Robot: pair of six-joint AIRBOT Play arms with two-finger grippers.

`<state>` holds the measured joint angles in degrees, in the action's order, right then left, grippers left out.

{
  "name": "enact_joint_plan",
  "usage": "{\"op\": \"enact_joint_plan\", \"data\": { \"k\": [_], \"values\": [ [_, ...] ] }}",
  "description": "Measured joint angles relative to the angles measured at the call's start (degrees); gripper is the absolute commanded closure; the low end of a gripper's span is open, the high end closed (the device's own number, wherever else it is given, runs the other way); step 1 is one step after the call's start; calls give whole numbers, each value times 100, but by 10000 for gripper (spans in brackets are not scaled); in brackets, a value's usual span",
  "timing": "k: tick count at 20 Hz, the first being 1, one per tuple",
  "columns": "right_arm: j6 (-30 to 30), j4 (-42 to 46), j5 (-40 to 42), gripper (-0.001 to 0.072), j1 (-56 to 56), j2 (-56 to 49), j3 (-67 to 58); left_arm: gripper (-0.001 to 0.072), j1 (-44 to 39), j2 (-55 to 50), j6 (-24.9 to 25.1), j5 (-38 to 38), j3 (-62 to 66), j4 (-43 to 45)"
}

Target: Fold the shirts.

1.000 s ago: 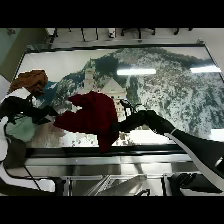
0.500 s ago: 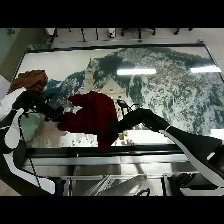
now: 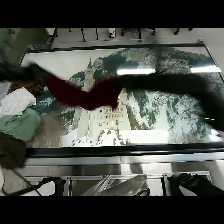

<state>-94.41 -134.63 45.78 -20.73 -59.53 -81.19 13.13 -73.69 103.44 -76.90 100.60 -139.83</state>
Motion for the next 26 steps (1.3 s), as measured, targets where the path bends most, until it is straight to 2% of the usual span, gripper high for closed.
{"op": "enact_joint_plan", "data": {
  "k": [3, 6, 9, 13, 17, 22, 26],
  "values": [
    [-24, 72, -625, 684, 640, 1405, -439, 699, 0, 1154, -382, 785, 1049, -63],
    [-48, 219, -846, 684, 957, 2365, -603, 699, 0, 2015, -605, 1333, 1475, -11],
    [-195, 282, -911, 683, 1071, 2750, -660, 699, 0, 2695, -739, 1827, 1228, 160],
    [-341, 431, -660, 684, 1119, 2426, -608, 699, 0, 2946, -837, 1985, 313, 424],
    [-396, 610, -407, 684, 1134, 1370, -96, 699, -192, 2212, -496, 1917, -927, 511],
    [-420, 636, -719, 684, 1123, -616, 999, 699, -643, -122, 249, 2081, -2037, 551],
    [-422, 339, -1279, 683, 1075, -2149, 1303, 698, -743, -2138, 494, 1991, -1742, 549]
  ]
}}
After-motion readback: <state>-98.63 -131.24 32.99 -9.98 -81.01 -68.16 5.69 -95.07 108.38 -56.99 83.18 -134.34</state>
